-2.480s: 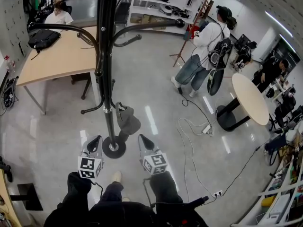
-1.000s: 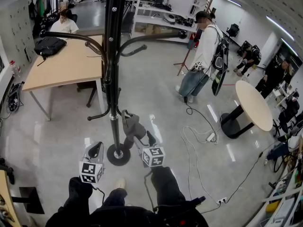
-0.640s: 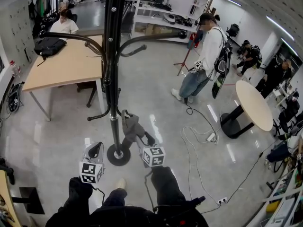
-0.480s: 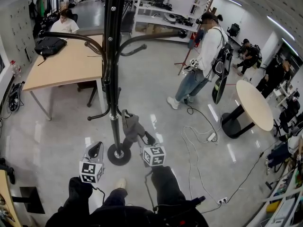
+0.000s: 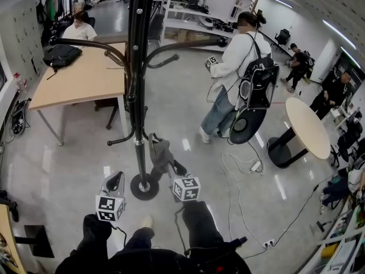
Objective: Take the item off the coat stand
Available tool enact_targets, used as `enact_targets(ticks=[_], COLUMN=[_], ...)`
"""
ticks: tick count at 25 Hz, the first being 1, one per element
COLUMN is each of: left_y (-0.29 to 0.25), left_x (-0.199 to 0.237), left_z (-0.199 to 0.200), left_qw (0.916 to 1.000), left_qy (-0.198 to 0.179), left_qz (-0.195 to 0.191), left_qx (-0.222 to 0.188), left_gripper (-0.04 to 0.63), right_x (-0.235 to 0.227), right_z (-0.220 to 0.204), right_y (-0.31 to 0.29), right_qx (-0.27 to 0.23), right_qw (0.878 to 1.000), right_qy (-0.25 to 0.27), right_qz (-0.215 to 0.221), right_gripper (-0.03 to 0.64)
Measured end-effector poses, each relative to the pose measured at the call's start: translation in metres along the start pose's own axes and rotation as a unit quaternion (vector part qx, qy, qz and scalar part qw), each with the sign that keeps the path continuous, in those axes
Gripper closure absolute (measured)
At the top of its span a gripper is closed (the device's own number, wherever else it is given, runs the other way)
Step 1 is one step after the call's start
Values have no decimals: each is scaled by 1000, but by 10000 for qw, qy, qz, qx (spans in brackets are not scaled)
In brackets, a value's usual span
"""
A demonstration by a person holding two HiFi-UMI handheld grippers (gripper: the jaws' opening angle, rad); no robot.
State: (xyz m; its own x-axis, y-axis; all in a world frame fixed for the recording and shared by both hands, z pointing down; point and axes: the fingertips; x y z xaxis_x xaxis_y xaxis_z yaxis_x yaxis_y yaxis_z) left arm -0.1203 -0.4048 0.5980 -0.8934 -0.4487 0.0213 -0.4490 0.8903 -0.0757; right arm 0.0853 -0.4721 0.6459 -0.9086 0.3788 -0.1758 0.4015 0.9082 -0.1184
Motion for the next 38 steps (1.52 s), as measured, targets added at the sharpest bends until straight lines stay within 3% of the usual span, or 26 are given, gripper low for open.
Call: enact_targets(ticks=[11,38], left_y=[-3,6], left_x=[-1,-9], left_z=[-2,0], left_qw=[10000,10000], left_qy=[4,-1], left_qz=[-13,53], left_qx=[-14,-58], left_gripper=[592,592], right_x=[-1,-4], right_z=[-1,24], right_y=[0,8], right_qx=[7,-322], right_qw=[10000,9992], right_qy=[-8,-209], right_qz=[15,102], right_gripper=[592,598])
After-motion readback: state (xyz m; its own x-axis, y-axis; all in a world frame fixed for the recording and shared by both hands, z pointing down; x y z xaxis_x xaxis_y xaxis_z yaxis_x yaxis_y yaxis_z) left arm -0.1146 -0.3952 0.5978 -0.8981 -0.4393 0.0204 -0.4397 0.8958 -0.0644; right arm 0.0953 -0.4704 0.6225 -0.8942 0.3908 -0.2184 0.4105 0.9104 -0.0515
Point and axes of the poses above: the fingertips, and each gripper's own axes: y backward along the fingers, x to its left, z out of its top, and after that the axes turned 8 degrees about -x, right-handed
